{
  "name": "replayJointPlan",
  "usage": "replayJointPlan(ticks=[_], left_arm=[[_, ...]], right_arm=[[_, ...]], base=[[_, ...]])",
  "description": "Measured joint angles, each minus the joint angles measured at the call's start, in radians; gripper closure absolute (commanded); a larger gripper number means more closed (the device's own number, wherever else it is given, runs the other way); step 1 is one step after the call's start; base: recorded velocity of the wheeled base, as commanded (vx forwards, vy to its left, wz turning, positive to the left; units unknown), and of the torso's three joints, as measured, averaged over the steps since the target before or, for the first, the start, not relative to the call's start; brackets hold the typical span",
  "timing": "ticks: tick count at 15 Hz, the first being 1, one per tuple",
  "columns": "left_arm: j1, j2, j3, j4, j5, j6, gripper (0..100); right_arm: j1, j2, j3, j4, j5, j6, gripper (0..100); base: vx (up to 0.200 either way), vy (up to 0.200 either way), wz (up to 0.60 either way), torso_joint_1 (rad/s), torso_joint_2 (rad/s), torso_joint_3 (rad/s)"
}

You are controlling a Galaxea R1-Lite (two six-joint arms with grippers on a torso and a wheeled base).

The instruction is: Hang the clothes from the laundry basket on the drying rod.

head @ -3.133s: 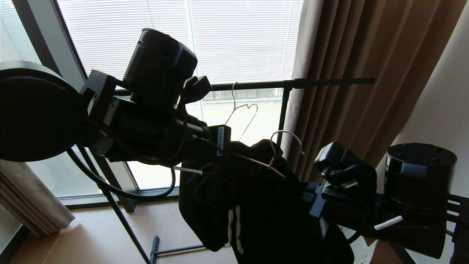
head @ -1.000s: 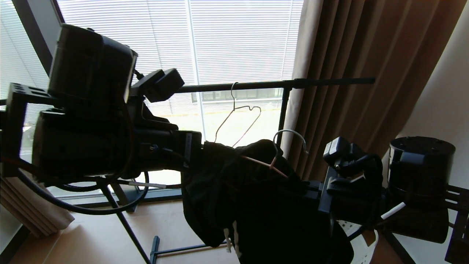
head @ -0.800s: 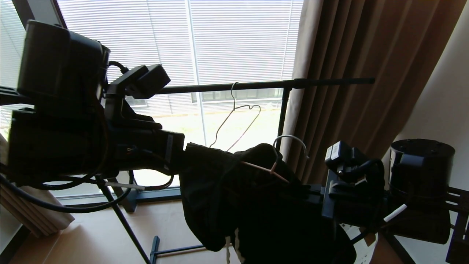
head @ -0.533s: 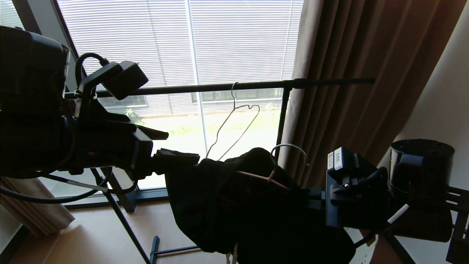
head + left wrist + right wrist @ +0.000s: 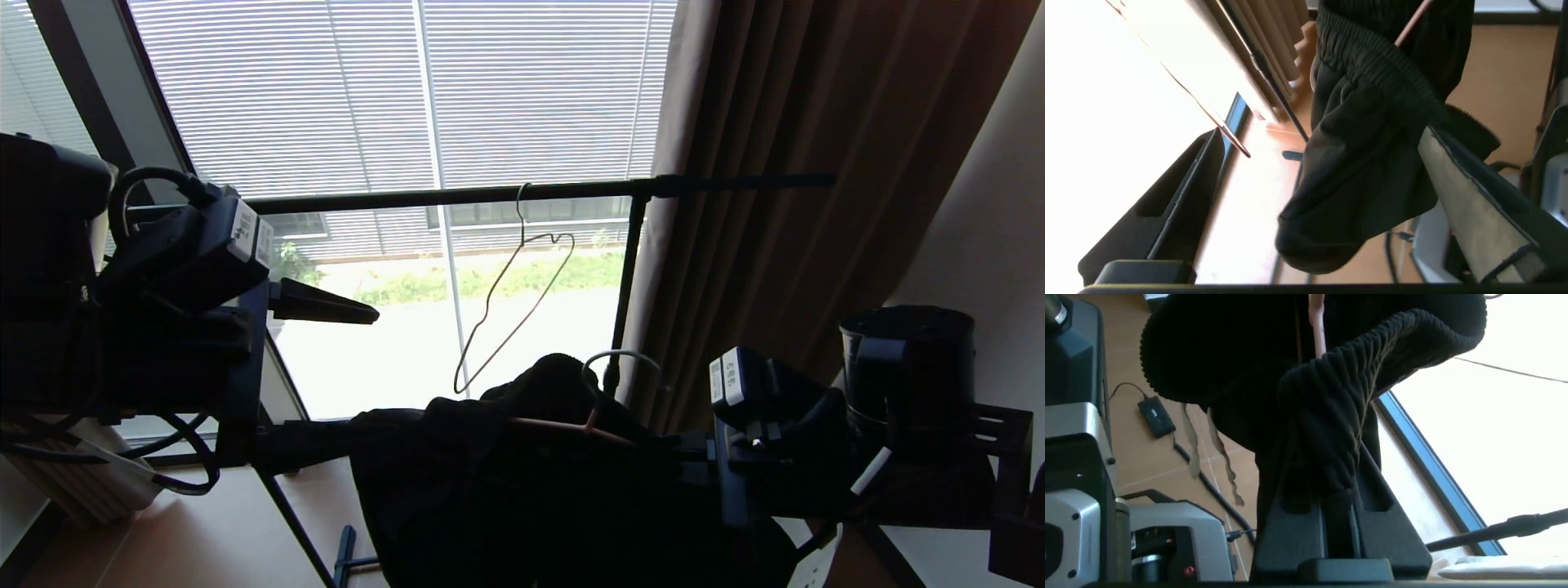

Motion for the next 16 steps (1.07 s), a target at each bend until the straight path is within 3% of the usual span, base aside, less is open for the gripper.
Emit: replayJointPlan(ticks=[5,16], left_arm=[[-0.054,0.027,0.017,-0.001,-0.006,0.021,0],[-0.111,0.057,0.087,-0.002,-0.004,0.044,0]], right_arm=[[0.018,0.003,-0.083,0.127,0.046,-0.044,100],[0.074,-0.002,-0.116,0.133,0.048,-0.045,100]], base=[[0.000,0.000,0.00,0.000,0.00,0.000],[0.000,0.000,0.00,0.000,0.00,0.000]])
